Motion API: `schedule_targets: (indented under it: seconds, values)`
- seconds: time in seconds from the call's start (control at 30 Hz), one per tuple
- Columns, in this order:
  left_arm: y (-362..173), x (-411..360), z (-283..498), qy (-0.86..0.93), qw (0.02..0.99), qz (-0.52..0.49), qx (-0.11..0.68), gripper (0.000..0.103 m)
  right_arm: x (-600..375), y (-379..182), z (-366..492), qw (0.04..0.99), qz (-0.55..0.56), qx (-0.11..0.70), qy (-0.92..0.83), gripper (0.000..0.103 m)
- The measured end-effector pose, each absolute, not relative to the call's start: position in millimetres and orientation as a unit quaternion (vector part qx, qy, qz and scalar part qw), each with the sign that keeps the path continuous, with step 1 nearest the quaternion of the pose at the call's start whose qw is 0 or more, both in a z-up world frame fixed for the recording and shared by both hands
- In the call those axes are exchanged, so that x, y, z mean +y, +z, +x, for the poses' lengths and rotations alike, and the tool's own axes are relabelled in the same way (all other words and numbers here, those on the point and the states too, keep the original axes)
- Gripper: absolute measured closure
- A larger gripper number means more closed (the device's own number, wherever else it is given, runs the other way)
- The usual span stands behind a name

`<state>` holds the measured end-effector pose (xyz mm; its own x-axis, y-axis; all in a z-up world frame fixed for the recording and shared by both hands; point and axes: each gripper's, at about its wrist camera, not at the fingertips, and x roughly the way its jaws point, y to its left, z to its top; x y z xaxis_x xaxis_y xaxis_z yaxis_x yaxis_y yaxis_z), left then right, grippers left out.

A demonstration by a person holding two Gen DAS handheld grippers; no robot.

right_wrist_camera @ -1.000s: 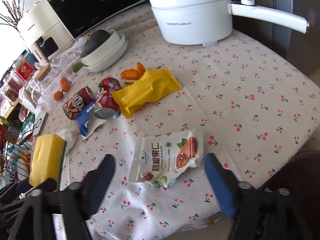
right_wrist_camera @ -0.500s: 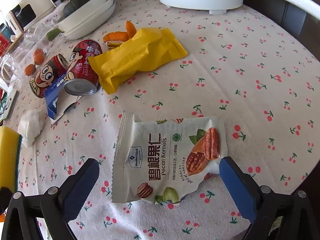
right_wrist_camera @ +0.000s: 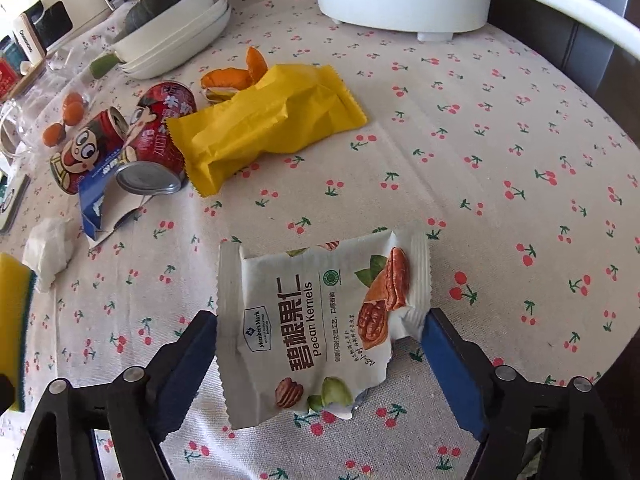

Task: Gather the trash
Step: 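Carry the sponge and pecan bag over the bin and open both tools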

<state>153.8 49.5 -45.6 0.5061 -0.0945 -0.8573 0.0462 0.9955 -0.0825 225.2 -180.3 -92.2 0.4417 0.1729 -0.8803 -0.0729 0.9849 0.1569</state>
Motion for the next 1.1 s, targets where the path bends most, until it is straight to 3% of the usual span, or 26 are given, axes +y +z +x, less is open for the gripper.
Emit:
schedule_targets:
  seconds: [0.6,1.1]
  values:
    - [-39.1,-17.8,145.9,-0.093,0.869,0.007,0.486,0.044,-253.9,-29.6,170.5,0.867,0.054,0.493,0.054,0.020]
    - [-48.5,-139.4,124.3,-0.197,0.848,0.053,0.488,0.044,-356.0,-28.8,111.1,0.858,0.070,0.509,-0.017,0.020]
